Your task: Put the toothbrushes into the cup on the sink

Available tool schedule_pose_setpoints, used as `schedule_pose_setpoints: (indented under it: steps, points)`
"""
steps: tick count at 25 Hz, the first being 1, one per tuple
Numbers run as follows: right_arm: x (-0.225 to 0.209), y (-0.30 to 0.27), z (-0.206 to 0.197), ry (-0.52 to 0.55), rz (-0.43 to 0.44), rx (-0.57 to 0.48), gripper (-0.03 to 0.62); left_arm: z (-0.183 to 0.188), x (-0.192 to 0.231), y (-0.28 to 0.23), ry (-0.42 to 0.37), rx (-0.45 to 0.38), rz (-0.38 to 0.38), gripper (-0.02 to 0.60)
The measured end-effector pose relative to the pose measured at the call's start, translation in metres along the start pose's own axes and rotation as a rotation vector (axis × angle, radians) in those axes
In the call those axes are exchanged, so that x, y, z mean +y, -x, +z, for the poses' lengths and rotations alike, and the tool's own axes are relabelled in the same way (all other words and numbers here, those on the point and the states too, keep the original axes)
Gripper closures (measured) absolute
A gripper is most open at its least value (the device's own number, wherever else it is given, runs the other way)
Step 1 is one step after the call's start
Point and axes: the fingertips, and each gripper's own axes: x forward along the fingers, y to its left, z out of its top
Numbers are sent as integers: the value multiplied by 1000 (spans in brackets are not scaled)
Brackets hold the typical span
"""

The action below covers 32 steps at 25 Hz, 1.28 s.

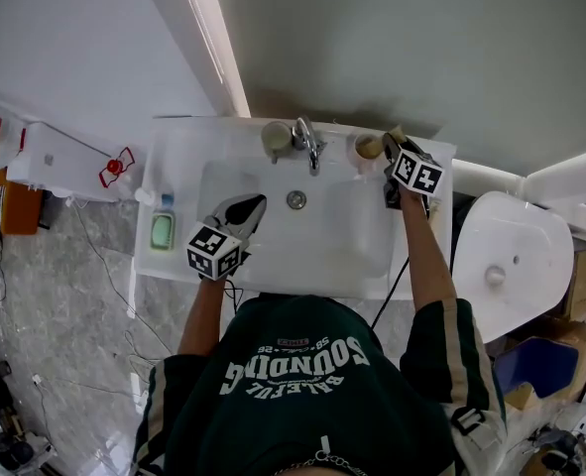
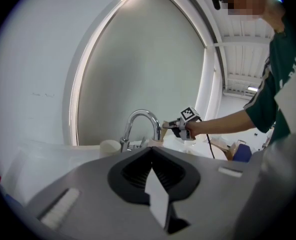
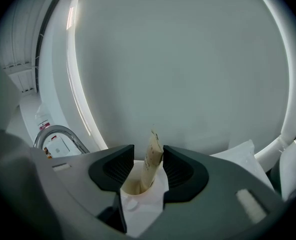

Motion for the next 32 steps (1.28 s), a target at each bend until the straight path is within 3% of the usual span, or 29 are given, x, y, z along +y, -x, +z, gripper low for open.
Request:
schedule_pose_setpoints:
  steps: [6, 10, 15, 16, 18, 21, 32]
  points:
    - [6, 40, 22, 49, -5, -97, 437, 1, -6, -7, -14, 0, -28, 531]
    - [22, 78, 52, 143, -3, -171, 439, 2, -14, -12, -24, -1, -56, 531]
    - [52, 124, 77, 196, 80, -263, 444, 15, -26, -18, -47, -36, -82, 531]
    - [57, 134, 80, 207, 88, -275, 459, 17, -29, -20, -54, -36, -91, 531]
    - [64, 152, 84, 226, 87, -299, 549, 20, -35, -24, -65, -36, -111, 531]
    - [73, 168, 81, 231, 94, -308, 591, 21, -44, -28, -74, -36, -136, 531]
    - [64, 205, 32, 215, 58, -307, 591, 32, -87, -45, -121, -66, -223, 531]
